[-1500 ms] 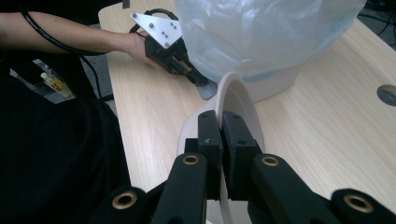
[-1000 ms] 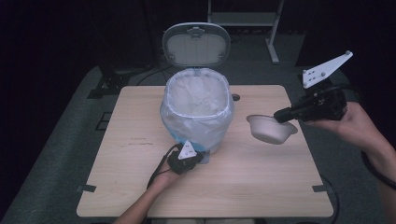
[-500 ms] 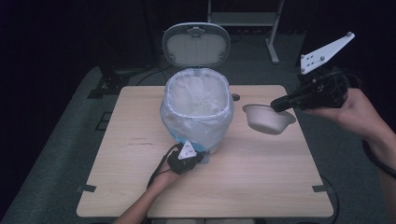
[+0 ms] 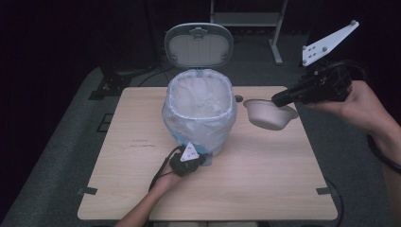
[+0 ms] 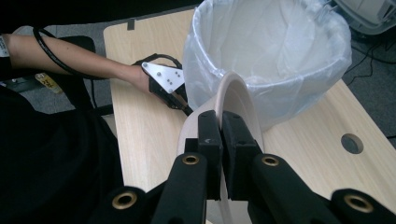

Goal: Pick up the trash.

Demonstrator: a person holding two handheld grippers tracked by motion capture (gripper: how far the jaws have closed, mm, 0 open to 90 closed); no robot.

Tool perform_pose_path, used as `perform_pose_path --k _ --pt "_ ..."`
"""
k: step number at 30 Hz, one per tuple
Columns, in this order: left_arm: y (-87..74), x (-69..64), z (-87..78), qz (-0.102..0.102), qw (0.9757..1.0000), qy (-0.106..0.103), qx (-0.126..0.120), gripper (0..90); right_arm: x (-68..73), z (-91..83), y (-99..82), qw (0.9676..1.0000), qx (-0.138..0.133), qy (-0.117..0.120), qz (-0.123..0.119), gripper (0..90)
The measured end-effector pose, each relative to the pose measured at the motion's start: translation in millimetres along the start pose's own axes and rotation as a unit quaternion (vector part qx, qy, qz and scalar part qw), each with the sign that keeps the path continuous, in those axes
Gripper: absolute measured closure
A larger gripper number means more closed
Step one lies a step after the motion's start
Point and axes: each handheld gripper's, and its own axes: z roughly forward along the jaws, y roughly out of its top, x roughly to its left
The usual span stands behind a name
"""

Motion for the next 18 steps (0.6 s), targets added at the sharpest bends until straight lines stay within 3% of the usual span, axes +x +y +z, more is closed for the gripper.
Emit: perform_pose_path --k 18 --pt "-0.7 -0.8 0.2 -0.003 1.0000 0.001 -0.005 87.5 -0.8 -2.6 19.8 0.9999 -0.006 0.001 -0.013 86.2"
